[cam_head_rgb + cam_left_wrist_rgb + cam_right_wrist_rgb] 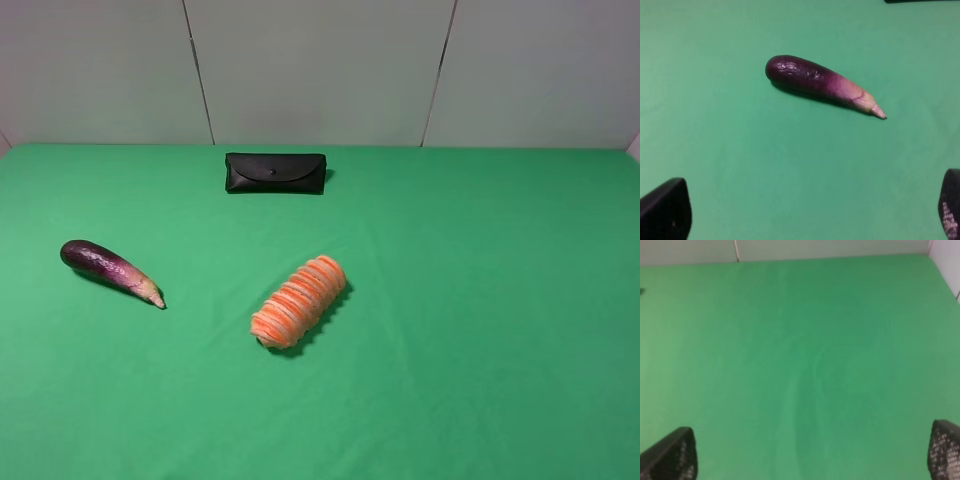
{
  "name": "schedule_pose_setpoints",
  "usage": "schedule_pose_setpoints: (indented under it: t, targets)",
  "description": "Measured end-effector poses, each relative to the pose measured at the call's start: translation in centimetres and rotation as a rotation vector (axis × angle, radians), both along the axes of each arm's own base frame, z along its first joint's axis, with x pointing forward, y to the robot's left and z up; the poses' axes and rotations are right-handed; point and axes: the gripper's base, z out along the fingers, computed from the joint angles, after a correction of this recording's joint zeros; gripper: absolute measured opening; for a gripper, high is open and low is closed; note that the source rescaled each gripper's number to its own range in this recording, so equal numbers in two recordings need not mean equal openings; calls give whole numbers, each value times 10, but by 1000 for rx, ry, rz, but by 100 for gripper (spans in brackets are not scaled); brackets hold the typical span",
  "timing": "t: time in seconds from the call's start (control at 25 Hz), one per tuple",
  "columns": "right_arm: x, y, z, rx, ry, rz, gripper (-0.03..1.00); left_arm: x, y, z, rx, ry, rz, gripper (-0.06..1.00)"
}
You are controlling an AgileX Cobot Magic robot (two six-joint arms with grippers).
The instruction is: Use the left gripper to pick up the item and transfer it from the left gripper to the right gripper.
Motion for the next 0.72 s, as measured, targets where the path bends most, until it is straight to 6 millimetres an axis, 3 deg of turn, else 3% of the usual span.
schedule_pose_setpoints:
  t: [0.72]
  targets:
    - [0, 0, 0, 0, 0, 0, 100, 0, 0, 0, 0, 0, 0, 98]
